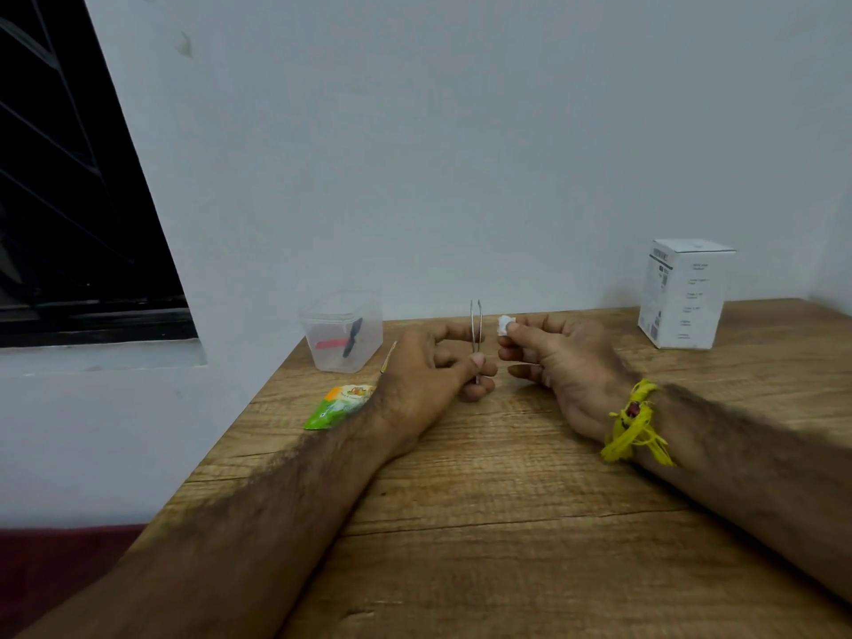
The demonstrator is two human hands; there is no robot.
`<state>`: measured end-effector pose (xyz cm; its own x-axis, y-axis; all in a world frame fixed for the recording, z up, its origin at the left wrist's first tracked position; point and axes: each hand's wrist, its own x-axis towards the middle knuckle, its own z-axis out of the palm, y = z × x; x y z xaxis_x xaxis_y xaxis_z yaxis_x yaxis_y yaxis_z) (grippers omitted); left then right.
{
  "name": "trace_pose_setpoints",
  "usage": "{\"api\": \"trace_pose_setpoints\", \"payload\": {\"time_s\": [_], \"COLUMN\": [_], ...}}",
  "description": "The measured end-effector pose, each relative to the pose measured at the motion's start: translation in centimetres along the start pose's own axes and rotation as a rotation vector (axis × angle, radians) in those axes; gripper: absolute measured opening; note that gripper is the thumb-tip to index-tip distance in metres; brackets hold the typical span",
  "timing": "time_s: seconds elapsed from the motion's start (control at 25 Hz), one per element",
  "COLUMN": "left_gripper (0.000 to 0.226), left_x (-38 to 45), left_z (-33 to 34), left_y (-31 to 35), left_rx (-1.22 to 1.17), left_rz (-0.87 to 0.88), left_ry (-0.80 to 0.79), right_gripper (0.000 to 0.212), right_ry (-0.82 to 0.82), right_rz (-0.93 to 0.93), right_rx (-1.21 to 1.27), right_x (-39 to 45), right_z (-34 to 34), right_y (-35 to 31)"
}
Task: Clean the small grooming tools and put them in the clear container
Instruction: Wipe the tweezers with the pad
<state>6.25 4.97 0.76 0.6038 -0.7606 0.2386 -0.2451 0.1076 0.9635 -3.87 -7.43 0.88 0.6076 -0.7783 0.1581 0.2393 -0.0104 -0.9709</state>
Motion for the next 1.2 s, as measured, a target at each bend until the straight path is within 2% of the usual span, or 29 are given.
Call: {"api": "trace_pose_setpoints", "payload": {"time_s": [0.16, 0.56, 1.04, 1.2], "left_gripper": [0.017, 0.02, 0.019, 0.019], "left_x": [-0.03, -0.07, 0.02, 0.01], "left_z": [-0.14, -0.32, -0.32, -0.28], "left_y": [0.13, 0.24, 0.13, 0.18], "left_rx": [-0.082, -0.038, -0.042, -0.043], "left_rz": [-0.021, -0.07, -0.087, -0.096], "left_ry": [-0.082, -0.201, -0.155, -0.159], "right_gripper": [0.005, 0.011, 0.012, 0.008], "right_ry": [-0.06, -0.28, -0.37, -0.294], "right_rz": [0.005, 0.055, 0.091, 0.088], "right_rx": [0.011, 0.053, 0.064, 0.115], "right_x": [-0.29, -0.47, -0.3, -0.2], "right_z": [0.14, -0.06, -0.37, -0.41], "right_y": [-0.14, -0.8, -0.81, -0.83]}}
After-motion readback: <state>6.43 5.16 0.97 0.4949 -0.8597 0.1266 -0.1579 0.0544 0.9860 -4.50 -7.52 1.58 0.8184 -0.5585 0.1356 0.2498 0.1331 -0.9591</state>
